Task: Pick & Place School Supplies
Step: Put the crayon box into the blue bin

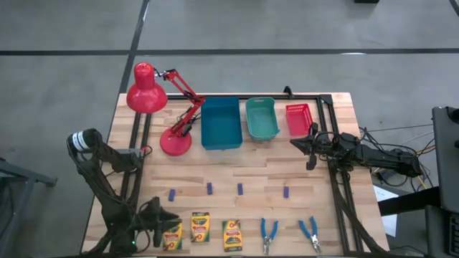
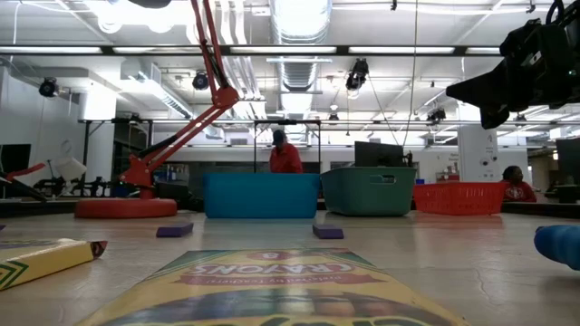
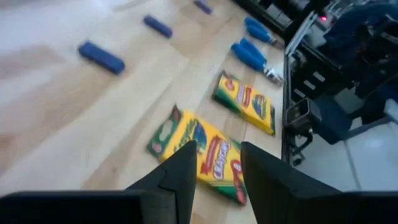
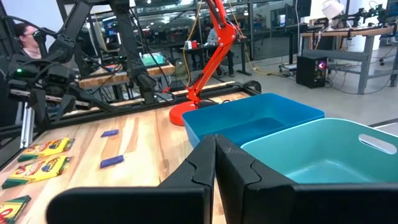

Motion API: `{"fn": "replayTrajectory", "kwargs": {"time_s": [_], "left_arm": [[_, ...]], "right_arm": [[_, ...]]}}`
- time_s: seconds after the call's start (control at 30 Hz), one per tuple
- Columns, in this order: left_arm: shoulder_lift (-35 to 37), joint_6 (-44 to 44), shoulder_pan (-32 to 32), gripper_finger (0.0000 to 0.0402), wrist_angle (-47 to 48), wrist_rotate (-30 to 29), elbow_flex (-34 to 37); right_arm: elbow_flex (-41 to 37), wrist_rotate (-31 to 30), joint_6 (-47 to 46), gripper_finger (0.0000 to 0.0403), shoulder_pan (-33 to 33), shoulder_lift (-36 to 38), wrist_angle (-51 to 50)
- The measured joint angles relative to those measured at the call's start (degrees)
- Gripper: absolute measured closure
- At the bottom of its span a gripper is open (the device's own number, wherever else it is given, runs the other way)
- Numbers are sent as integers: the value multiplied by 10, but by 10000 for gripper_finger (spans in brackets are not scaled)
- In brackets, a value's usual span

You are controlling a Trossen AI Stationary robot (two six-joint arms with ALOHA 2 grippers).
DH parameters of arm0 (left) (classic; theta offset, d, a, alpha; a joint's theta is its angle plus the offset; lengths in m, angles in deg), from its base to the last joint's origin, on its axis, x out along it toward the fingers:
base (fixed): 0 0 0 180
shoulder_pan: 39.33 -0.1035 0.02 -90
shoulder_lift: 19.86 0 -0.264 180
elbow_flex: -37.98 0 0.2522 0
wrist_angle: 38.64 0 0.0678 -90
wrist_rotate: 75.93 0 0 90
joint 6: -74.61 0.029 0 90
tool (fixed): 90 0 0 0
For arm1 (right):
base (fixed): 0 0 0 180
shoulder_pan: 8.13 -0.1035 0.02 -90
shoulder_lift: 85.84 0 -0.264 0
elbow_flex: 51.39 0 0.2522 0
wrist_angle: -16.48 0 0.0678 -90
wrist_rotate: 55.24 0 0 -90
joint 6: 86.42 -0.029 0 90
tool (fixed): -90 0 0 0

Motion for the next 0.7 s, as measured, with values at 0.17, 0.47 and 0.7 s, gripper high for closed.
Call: {"fn": "replayTrajectory", "kwargs": {"time_s": [0.17, 0.47, 0.7], "left_arm": [[0, 9, 0, 273, -3, 42, 1], [0, 121, 10, 273, -2, 176, 10], [0, 343, 27, 273, -26, 362, -1]], "right_arm": [[0, 0, 0, 394, 0, 0, 0], [0, 0, 0, 394, 0, 1, 0], [0, 0, 0, 394, 0, 1, 0]]}}
